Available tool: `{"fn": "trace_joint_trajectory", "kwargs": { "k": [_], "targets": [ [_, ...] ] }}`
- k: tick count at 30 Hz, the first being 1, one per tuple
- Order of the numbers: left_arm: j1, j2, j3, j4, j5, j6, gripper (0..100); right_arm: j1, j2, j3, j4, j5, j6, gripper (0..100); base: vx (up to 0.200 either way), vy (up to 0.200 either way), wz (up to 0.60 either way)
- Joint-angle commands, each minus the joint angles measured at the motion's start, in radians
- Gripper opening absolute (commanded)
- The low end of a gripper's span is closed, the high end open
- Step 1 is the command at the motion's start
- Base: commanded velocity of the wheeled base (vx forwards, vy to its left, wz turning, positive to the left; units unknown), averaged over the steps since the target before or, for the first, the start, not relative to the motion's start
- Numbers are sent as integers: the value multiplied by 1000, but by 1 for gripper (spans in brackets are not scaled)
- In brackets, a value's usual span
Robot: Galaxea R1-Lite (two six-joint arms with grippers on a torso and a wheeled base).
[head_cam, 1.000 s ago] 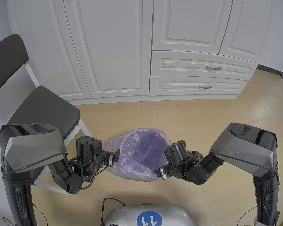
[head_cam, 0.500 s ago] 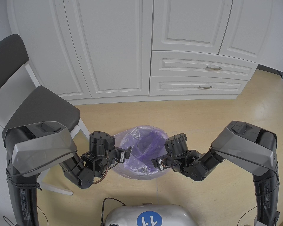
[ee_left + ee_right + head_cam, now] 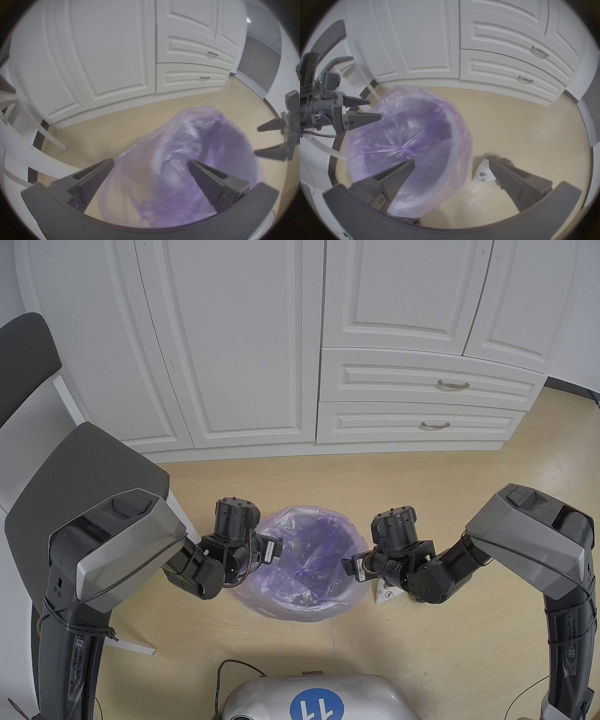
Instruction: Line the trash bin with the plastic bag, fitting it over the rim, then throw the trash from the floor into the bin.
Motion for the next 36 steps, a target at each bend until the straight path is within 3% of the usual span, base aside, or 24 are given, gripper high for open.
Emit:
{"fn": "trace_joint_trajectory", "kwargs": {
  "k": [1, 15, 22, 36],
  "targets": [
    [60, 56, -70, 16, 1, -4, 100, -50, 4, -43, 22, 0, -1, 100, 0, 0, 0],
    [86, -1, -46, -6, -29, -46, 100, -95, 80, -109, 22, 7, 2, 100, 0, 0, 0],
    [75, -56, 72, -96, -201, -57, 100, -116, 96, -137, 22, 9, 7, 100, 0, 0, 0],
    [111, -5, 14, -106, -200, -89, 100, -129, 99, -149, 22, 9, 10, 100, 0, 0, 0]
  ]
}}
